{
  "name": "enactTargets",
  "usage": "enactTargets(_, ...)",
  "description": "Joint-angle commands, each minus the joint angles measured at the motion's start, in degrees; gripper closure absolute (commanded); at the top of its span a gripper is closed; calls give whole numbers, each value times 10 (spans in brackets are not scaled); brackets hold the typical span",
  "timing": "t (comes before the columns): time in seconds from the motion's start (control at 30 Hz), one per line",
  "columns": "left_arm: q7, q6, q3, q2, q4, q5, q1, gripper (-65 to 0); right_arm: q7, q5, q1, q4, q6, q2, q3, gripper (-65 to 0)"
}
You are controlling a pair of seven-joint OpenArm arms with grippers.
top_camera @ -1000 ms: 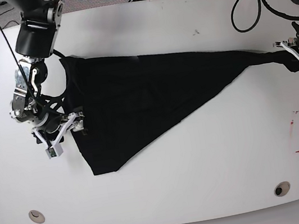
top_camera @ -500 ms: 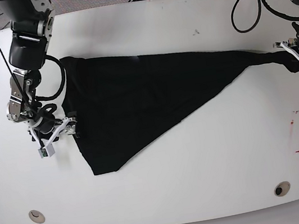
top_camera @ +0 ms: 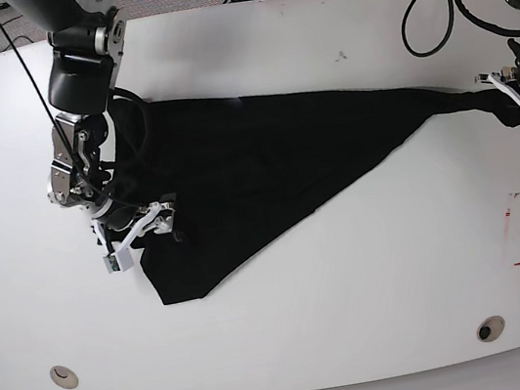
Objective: Fold the T-shirt properly
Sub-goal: 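Lift the shirt high with both grippers, letting it hang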
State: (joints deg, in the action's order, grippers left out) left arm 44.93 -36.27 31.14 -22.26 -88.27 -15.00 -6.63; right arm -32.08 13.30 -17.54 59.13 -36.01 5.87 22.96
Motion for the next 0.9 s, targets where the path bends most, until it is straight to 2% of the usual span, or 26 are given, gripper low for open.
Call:
enactTargets(0.0,-11,0,2,-13,-11,-3,7,-17,-26,-11,-5,1,2,-5,-1,-549)
enactTargets(0.07,-11,0,2,-13,-8,-3,8,-17,-26,-11,-12,1,2,-5,-1,-479)
enactTargets(0.1,-11,0,1,-13,-7,-3,8,-17,-26,-11,-14,1,2,-5,-1,-423)
enactTargets(0.17,-11,0,0,-13,-6,-2,11,-17,-26,-10,-16,1,2,-5,-1,-284)
enactTargets(0.23,-11,0,-1,-13,-6,-2,20,-17,-26,-10,-19,2,2,-5,-1,-117)
enactTargets(0.27,-11,0,-1,-13,-6,-2,22,-17,-26,-10,-22,3,2,-5,-1,-79)
enactTargets(0.3,-11,0,-1,-13,-5,-2,28,-17,-28,-11,-25,10,2,-4,-1,0)
enactTargets(0.43,-11,0,-1,-13,-4,-2,39,-17,-58,-11,-28,42,2,-1,-1,-19)
enactTargets(0.53,-11,0,-1,-13,-4,-2,50,-17,-87,-11,-28,88,2,4,-1,0)
enactTargets(0.87,-11,4,0,-11,-5,-2,119,-17,-197,-10,-52,249,2,7,-1,0)
